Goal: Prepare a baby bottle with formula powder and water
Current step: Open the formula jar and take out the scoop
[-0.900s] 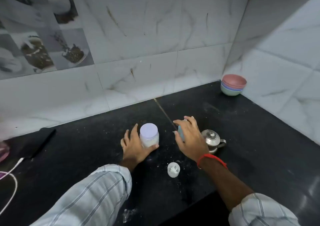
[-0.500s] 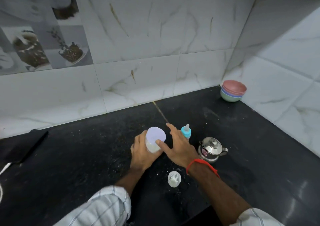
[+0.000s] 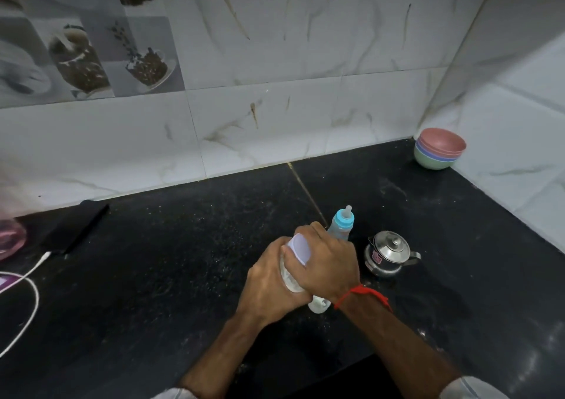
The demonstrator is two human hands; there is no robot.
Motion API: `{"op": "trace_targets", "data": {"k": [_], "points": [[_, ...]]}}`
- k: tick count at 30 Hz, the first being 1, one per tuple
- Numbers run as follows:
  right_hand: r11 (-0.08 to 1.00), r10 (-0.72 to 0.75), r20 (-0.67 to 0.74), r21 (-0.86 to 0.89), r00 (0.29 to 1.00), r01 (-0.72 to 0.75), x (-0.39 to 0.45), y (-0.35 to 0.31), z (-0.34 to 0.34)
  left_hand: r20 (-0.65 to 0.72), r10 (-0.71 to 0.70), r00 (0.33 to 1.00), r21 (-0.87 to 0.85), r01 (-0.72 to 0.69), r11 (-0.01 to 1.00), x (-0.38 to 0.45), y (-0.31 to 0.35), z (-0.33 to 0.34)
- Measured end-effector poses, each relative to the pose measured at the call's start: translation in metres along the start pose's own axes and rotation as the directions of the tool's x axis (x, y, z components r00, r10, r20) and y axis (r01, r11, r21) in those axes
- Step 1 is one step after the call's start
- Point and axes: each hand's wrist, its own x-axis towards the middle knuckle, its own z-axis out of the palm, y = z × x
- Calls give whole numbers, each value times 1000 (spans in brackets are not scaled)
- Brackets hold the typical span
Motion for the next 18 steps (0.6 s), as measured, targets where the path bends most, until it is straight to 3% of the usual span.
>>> {"op": "trace_targets", "data": {"k": [2,4,7,9,10,12,14,16,18], "points": [[999,-26,15,34,1000,25,-1,6,-6,15,7,1000,-11,-7,1000,0,4,1],[987,-149,48,69,988,145,-2,14,-13,91,-6,996,-62,11,998,-1,5,-2],[929,-353,197,190,914,318,4,28,-30,259,6,966,-142,32,989,-5,5,-6],[900,-422,331,266,844,346,12,35,-43,270,19,963,-171,28,985,-8,6,-4],[902,-408,406,319,818,292,17,38,-51,245,14,969,-175,30,984,-9,8,-3],[902,-303,571,429,763,37,25,40,-64,183,-12,983,-129,36,991,-8,14,-4],[905,-185,649,405,738,-129,29,37,-73,143,-27,989,-65,36,997,-7,18,-6],[981,29,647,128,762,-145,31,32,-79,119,-25,993,-9,27,1000,-7,21,-9],[979,194,653,-181,732,-98,32,27,-82,107,-1,994,48,-4,999,-9,26,-11]]}}
